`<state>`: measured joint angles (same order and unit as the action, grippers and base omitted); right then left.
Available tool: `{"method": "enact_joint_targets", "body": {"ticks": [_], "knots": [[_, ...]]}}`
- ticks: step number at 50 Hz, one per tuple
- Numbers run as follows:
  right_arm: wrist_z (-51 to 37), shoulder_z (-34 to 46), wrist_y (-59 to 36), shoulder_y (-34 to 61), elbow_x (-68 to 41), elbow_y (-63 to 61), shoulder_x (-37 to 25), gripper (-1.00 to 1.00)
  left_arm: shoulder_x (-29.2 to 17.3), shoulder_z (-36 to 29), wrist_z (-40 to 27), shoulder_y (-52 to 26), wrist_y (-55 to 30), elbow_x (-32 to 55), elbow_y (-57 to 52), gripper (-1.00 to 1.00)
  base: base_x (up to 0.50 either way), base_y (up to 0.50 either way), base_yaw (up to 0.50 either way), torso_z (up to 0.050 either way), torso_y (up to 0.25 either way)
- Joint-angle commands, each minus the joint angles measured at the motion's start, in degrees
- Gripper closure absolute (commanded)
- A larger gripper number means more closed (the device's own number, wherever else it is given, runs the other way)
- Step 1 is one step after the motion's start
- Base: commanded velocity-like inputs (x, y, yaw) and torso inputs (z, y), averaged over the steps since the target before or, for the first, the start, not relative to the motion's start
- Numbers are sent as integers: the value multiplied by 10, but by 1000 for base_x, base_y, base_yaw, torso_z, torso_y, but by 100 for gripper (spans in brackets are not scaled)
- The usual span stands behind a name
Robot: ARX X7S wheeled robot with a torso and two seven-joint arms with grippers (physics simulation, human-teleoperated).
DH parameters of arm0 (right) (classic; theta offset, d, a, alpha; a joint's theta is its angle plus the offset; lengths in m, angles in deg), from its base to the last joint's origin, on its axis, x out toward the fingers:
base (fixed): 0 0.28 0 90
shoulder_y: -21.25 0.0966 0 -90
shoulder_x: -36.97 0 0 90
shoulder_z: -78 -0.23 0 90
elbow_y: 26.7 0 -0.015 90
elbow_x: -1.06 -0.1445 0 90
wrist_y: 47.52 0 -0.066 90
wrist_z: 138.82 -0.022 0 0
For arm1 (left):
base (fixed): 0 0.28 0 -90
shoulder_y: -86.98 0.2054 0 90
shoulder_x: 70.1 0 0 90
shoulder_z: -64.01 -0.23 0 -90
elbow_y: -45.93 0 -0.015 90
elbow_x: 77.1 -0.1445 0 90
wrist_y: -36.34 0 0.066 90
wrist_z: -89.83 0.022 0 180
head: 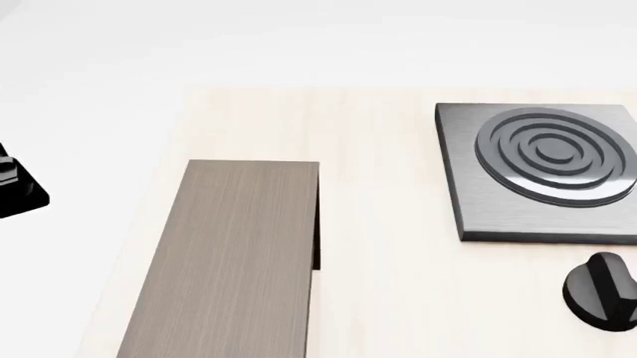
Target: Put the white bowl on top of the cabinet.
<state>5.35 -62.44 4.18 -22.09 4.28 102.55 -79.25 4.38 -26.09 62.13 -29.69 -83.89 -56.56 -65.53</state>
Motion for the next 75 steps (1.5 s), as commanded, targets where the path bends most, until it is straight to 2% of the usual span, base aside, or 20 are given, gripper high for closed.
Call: {"method": "enact_joint_targets", "body": {"ticks": [1, 15, 25, 39, 55, 60, 75], "knots": [[10, 21, 8, -13, -7, 14, 7, 100, -2, -1, -3, 2, -1, 2, -3, -100, 0, 0, 0, 0, 0], [10, 35, 7, -27, 1, -75, 30, 100, -4, -3, -5, 1, 0, 5, -3, -100, 0, 0, 0, 0, 0], [2, 94, -1, -20, 33, -215, 53, 100, -6, -3, -6, 0, 2, 6, -1, -100, 0, 0, 0, 0, 0], [12, 151, -47, 22, 48, -277, 54, 100, -7, -4, -6, 0, 9, 8, 5, -100, 0, 0, 0, 0, 0], [8, 255, -54, 200, 63, -162, 40, 100, -7, -10, -4, 3, 20, 7, 12, -100, 0, 0, 0, 0, 0], [11, 275, -45, 252, 59, -108, 43, 100, -11, -7, -12, -13, -10, 19, -3, -100, 0, 0, 0, 0, 2], [48, 332, 31, 402, 43, 119, 63, 100, -15, -4, -14, -12, -8, 24, -4, -100, 0, 0, 0, 0, 1]]}}
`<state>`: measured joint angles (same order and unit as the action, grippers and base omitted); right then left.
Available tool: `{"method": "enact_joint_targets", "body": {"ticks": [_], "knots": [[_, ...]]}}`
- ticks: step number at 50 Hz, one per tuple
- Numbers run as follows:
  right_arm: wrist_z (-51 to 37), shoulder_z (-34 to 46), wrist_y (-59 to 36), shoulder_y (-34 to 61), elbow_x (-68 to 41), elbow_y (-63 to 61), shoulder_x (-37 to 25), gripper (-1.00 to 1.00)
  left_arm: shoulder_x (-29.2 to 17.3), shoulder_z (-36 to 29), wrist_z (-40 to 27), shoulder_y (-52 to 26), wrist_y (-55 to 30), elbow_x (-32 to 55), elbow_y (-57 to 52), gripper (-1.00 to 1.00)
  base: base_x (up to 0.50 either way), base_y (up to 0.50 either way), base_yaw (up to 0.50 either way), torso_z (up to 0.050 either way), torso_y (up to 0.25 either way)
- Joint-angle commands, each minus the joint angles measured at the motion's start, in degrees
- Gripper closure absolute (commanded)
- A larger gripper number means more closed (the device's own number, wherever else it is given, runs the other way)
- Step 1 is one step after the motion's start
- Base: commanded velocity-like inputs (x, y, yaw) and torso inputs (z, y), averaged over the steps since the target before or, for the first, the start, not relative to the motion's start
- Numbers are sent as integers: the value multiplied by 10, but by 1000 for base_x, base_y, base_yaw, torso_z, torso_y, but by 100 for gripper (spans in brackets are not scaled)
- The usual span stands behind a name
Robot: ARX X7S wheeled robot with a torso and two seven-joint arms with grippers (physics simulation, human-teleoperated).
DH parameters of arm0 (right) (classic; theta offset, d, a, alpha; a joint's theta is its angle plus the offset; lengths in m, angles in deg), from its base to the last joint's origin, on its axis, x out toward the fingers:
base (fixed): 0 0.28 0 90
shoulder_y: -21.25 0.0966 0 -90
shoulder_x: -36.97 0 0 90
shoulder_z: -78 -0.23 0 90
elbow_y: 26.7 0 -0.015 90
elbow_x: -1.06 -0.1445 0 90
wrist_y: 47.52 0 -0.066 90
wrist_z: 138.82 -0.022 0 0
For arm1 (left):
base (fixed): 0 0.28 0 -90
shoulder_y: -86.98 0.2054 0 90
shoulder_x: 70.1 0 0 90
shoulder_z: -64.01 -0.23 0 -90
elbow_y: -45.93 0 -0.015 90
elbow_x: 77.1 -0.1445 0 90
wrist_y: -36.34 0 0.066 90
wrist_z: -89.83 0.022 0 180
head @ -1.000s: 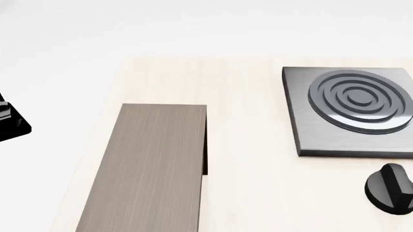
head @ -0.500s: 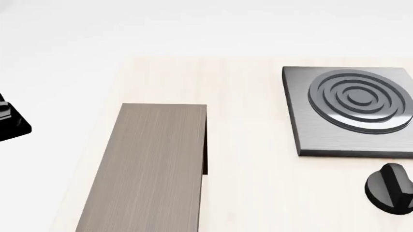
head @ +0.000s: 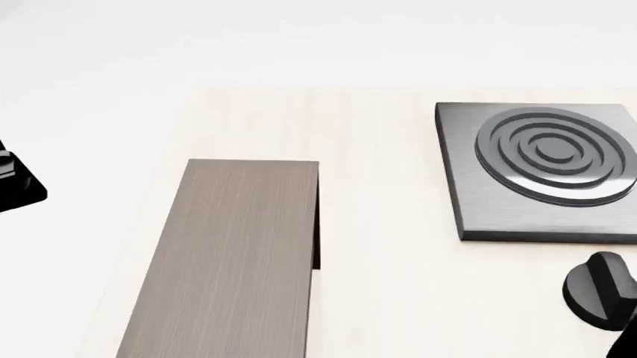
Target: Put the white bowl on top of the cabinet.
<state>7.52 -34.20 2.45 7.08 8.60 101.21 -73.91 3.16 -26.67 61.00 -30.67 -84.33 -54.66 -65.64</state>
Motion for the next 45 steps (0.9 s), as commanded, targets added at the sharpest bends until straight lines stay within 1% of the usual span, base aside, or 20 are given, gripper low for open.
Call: {"method": "enact_joint_targets", "body": {"ticks": [1, 11, 17, 24, 33, 45], "knots": [[31, 52, 53, 117, -1, 146, 12, 100, -3, 2, -2, -2, -3, 5, -3, -100, 0, 0, 0, 0, 0], [89, 75, 100, 189, -13, 283, 24, 100, -3, 1, -4, -3, -2, 6, -1, -100, 0, 0, 0, 0, 1], [150, 82, 104, 230, -25, 345, 36, 100, -4, 1, -6, -5, -4, 7, -2, -100, 0, 0, 0, 0, 2], [199, 76, 85, 251, -43, 362, 47, 100, -5, 0, -7, -6, -2, 8, 0, -100, 0, 0, 0, 0, 0], [266, 88, 36, 262, -48, 359, 64, 100, -6, -1, -8, -4, 0, 9, 1, -100, 0, 0, 0, 0, 1], [315, 82, -38, 253, -68, 333, 76, 100, -8, -1, -11, -4, -4, 12, -3, -100, 0, 0, 0, 0, 1]]}}
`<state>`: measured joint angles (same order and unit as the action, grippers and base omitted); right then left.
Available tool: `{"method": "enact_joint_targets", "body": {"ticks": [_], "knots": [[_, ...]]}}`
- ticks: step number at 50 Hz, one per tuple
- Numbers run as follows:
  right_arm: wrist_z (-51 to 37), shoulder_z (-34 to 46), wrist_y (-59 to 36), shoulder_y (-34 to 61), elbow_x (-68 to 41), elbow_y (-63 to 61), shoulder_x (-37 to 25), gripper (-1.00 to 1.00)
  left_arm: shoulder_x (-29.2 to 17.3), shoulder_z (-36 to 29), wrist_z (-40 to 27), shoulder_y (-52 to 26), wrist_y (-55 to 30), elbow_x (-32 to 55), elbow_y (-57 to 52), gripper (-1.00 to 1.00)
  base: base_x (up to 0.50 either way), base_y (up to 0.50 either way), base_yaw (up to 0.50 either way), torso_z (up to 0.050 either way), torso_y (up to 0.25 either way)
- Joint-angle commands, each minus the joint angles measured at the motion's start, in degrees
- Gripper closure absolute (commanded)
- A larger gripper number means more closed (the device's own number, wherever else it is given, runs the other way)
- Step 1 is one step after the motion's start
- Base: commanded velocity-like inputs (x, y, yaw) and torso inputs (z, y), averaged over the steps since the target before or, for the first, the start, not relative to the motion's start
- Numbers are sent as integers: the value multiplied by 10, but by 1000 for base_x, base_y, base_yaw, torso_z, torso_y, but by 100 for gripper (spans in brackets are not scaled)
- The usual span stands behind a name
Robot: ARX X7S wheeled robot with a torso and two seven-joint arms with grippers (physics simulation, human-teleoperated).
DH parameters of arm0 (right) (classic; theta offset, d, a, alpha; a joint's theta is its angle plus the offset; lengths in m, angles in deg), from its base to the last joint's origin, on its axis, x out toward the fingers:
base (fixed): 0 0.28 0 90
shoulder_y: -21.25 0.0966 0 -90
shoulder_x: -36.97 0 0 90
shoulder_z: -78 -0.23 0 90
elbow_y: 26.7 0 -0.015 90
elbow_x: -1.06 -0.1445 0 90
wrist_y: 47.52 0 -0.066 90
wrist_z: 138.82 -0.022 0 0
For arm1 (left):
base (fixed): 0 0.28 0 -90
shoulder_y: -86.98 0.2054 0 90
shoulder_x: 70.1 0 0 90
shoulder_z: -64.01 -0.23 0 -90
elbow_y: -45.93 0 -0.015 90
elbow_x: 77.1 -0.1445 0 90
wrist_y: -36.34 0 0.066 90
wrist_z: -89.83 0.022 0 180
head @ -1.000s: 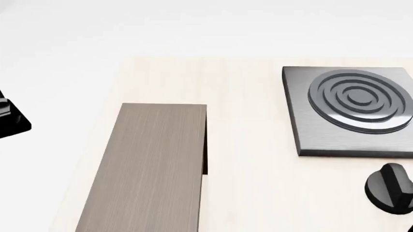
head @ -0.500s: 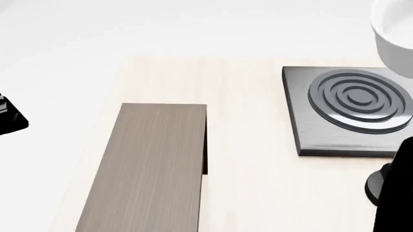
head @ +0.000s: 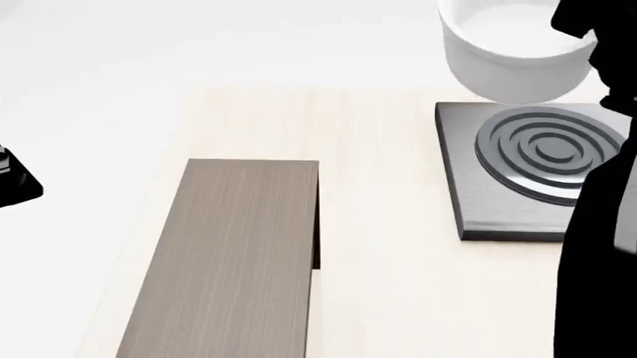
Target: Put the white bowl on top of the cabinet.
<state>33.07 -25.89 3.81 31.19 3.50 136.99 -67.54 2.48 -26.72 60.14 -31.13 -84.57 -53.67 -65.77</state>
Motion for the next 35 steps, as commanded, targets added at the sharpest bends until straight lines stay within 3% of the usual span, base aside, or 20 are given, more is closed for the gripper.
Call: {"method": "enact_joint_targets", "body": {"ticks": [1, 26, 35], "knots": [[62, -2, -57, 10, -18, -29, 14, 100, -2, -1, -2, 0, -1, 2, -2, -100, 0, 0, 0, 0, 0], [148, 15, -208, -63, -42, -202, 50, 100, -5, -3, -6, 0, 3, 4, 2, -100, 0, 0, 0, 0, 1], [190, 42, -283, -119, -56, -324, 67, 100, -5, -6, -6, -1, 7, 3, 7, -100, 0, 0, 0, 0, 1]]}}
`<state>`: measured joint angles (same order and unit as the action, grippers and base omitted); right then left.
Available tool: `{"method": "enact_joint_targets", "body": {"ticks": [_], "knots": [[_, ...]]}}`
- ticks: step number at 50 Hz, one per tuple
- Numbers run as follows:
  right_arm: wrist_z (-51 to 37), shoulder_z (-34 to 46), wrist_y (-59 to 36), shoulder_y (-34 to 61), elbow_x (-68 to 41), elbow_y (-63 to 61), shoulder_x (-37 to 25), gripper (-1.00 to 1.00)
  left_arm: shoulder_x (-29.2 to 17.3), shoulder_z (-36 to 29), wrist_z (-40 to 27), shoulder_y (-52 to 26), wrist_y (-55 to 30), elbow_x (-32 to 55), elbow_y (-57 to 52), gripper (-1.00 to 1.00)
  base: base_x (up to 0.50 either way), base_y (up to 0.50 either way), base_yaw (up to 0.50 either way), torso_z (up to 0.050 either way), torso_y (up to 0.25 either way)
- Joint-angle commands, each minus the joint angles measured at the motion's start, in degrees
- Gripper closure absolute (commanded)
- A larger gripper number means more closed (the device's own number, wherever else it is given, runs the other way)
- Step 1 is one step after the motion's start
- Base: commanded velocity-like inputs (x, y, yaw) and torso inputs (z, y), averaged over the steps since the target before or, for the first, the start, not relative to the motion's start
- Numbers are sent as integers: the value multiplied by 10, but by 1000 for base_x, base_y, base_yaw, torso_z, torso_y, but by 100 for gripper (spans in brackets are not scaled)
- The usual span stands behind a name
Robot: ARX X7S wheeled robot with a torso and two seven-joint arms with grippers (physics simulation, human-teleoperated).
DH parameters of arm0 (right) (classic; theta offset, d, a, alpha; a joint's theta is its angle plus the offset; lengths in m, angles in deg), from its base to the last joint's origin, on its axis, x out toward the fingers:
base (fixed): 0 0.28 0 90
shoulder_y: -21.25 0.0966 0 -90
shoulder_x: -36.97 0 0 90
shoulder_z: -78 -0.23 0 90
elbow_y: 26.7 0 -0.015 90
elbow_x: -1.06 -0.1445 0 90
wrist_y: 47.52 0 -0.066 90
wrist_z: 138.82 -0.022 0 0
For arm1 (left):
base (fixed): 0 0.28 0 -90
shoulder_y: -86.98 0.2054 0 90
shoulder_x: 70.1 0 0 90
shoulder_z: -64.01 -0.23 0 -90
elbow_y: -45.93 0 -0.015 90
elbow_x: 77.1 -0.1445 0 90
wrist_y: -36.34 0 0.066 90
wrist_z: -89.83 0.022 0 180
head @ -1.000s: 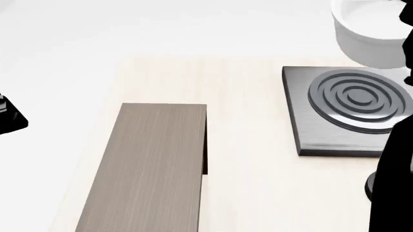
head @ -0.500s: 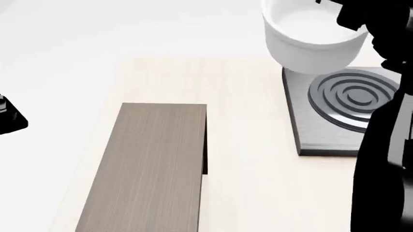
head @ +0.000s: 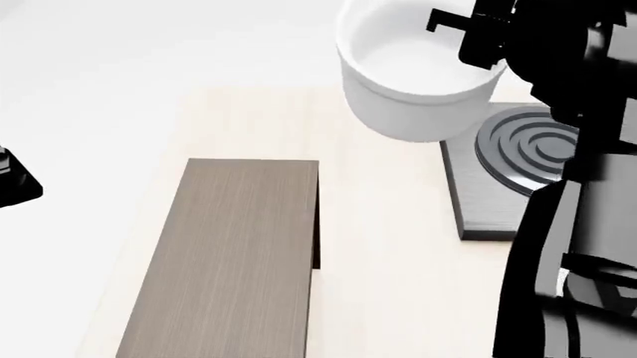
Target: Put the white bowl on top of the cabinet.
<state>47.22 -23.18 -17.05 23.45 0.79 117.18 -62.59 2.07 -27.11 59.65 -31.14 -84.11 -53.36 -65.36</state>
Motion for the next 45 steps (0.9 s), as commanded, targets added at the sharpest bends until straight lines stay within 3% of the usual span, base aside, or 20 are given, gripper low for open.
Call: {"method": "enact_joint_targets", "body": {"ticks": [1, 45], "knots": [[51, 17, -80, -46, -30, -135, 19, 100, -1, -3, -1, -1, 3, -1, 4, -100, 0, 0, 0, 0, 0], [126, 139, -235, -163, -99, -437, 49, 100, -7, -6, -6, -2, 7, 6, 7, -100, 0, 0, 0, 0, 1]]}}
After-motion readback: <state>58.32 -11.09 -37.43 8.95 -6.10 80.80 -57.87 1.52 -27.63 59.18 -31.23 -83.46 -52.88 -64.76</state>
